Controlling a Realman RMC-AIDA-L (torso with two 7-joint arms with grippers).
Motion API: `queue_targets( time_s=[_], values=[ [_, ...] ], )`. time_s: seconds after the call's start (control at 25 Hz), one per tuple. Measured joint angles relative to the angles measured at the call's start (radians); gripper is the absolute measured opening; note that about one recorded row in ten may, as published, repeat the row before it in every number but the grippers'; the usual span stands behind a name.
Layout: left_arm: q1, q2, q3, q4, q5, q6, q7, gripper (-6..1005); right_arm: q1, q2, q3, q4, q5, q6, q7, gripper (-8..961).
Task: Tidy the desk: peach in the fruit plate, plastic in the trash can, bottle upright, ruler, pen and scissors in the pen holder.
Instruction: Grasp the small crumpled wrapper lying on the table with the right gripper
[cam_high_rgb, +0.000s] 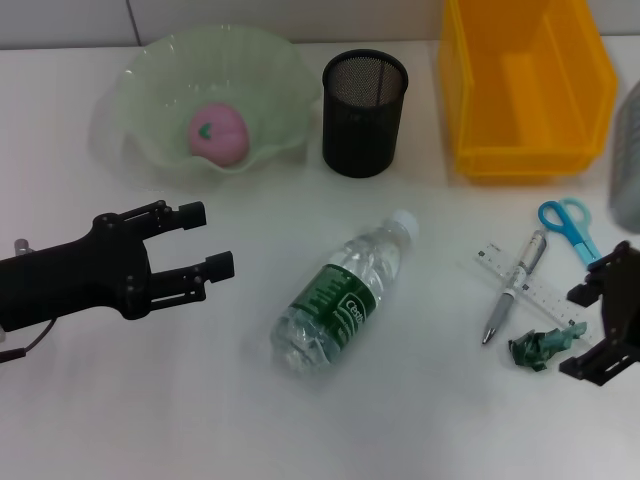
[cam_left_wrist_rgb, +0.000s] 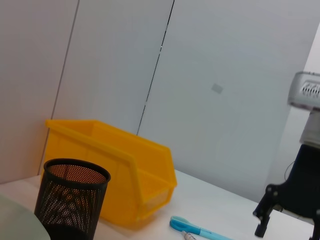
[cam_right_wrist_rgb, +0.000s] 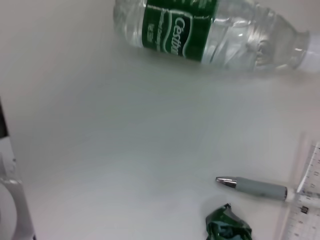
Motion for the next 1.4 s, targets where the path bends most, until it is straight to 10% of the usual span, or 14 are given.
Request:
queue_targets(
  time_s=[0.56, 1.4],
  values=[
    [-0.006, -0.002, 0.001, -0.001, 0.004, -0.006, 0.000, 792, 0.040, 0.000, -0.152, 0.205, -0.024, 0.189, 0.016, 713],
    [0.001, -0.002, -0.001, -0.002, 0.007, -0.014, 0.000, 787, 0.028, 0.001, -0.144, 0.182, -0.035, 0.169, 0.025, 36]
  ],
)
